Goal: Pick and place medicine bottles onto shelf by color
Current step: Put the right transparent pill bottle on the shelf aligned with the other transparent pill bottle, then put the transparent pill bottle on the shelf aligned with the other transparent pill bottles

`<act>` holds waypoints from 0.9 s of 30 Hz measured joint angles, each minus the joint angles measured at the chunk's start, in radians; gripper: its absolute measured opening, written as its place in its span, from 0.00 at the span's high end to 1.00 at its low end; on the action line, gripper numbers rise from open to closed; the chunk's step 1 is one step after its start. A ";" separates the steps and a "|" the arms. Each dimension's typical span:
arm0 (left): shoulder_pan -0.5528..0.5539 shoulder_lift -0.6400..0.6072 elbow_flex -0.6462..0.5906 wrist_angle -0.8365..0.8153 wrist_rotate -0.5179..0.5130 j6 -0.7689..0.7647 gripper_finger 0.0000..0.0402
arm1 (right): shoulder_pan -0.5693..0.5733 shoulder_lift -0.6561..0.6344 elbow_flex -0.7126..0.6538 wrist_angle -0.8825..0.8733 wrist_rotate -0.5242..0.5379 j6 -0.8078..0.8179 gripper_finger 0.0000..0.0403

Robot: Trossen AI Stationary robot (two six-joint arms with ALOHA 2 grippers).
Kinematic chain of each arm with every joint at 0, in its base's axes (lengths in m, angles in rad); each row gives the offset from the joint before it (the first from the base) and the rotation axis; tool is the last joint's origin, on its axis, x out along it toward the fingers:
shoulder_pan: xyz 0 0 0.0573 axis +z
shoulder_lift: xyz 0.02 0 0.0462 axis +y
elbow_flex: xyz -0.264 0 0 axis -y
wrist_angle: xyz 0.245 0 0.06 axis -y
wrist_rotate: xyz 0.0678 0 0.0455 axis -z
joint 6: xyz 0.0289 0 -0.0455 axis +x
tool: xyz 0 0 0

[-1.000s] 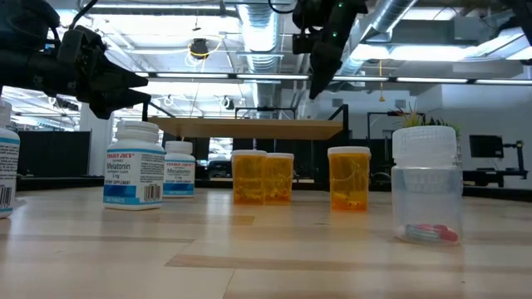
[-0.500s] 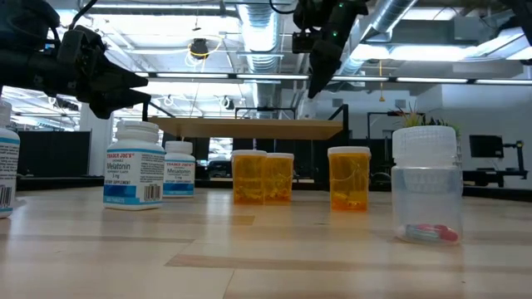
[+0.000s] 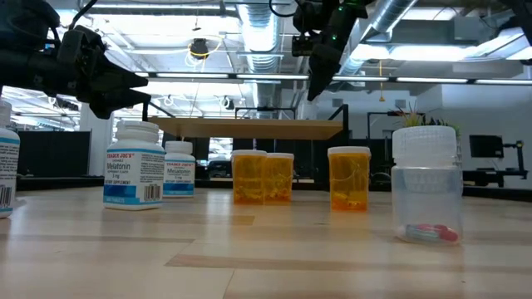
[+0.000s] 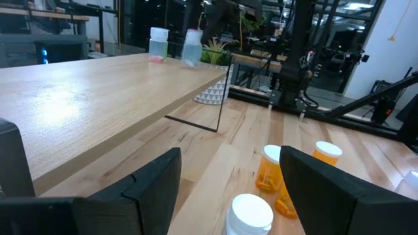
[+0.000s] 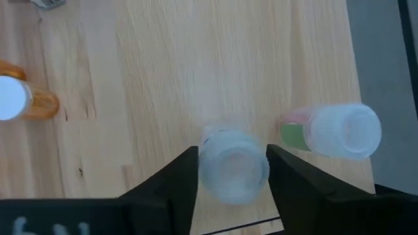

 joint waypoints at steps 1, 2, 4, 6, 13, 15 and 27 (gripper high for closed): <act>0.000 0.000 0.000 0.000 0.000 0.000 0.38 | 0.000 0.000 0.000 0.004 0.000 0.000 0.48; 0.000 0.000 0.000 0.000 0.000 0.000 0.38 | 0.000 0.000 0.000 0.010 0.000 0.000 0.46; 0.000 0.000 0.000 0.000 0.000 0.000 0.38 | 0.000 0.000 0.000 0.020 0.000 0.000 0.43; 0.000 0.000 0.000 0.000 0.000 0.000 0.38 | 0.000 0.000 0.000 0.028 0.000 0.000 0.41; 0.000 0.000 0.000 0.000 0.000 -0.001 0.38 | 0.003 -0.004 0.016 0.004 0.010 -0.001 0.38; 0.000 0.000 0.000 0.000 0.000 -0.001 0.38 | 0.011 -0.008 0.053 -0.014 0.035 0.005 0.38; 0.000 0.000 0.000 -0.001 0.000 0.000 0.38 | 0.143 -0.012 0.256 -0.361 -0.019 0.242 0.38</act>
